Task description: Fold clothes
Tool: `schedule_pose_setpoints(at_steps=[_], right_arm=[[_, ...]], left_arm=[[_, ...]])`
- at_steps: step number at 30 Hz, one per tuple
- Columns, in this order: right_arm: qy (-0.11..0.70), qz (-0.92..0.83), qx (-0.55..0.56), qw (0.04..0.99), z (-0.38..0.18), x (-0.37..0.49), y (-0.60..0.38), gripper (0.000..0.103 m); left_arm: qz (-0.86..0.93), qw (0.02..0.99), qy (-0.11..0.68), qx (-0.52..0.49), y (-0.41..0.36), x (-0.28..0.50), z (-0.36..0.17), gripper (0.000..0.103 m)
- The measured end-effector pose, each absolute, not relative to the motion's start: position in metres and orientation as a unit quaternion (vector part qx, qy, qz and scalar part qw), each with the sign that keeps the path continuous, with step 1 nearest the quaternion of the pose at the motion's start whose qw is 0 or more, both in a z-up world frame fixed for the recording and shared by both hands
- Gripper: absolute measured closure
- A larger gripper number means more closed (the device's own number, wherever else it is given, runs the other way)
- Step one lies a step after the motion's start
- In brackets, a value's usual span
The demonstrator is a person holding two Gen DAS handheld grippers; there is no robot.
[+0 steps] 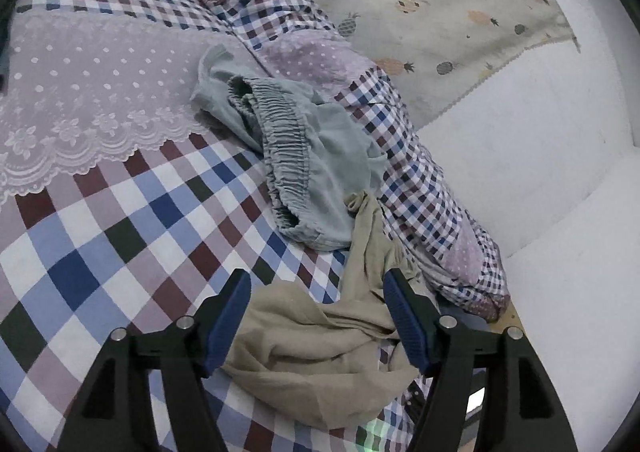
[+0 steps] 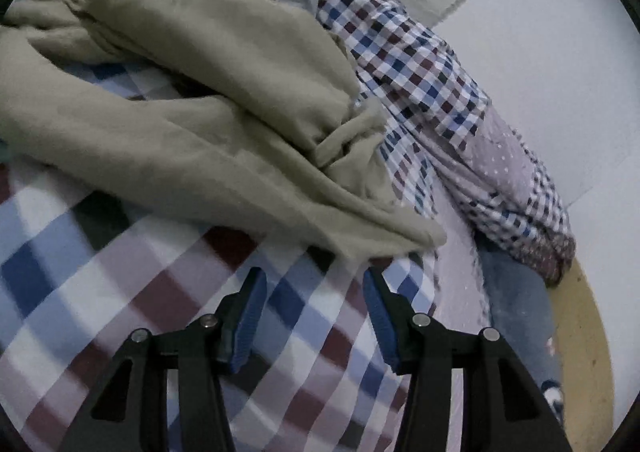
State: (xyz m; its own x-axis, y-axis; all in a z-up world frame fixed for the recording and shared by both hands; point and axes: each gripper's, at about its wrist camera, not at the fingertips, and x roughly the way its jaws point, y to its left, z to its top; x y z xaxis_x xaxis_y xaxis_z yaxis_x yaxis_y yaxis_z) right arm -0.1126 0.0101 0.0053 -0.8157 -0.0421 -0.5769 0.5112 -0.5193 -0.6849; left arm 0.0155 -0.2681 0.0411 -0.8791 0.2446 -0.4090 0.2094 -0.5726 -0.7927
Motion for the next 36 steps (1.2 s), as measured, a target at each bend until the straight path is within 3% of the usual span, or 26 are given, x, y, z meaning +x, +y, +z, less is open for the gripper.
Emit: schedule_pose_setpoints(at_steps=[6, 10, 23, 32, 36], right_arm=[[0.507, -0.819, 0.225, 0.147, -0.009, -0.124, -0.01, 0.051], [0.529, -0.801, 0.231, 0.159, -0.023, -0.116, -0.019, 0.101], [0.421, -0.832, 0.29, 0.217, -0.008, -0.011, 0.006, 0.102], [0.197, -0.861, 0.359, 0.3, 0.03, 0.112, 0.019, 0.102], [0.12, -0.84, 0.392, 0.355, 0.037, 0.149, 0.006, 0.102]], left_arm=[[0.855, 0.017, -0.452, -0.252, -0.27, 0.015, 0.043, 0.031], [0.856, 0.026, -0.447, -0.257, -0.267, 0.013, 0.044, 0.031], [0.861, 0.087, -0.42, -0.274, -0.248, 0.02, 0.055, 0.031], [0.811, 0.235, -0.395, -0.361, -0.177, 0.056, 0.041, 0.031], [0.796, 0.25, -0.365, -0.414, -0.146, 0.081, 0.021, 0.031]])
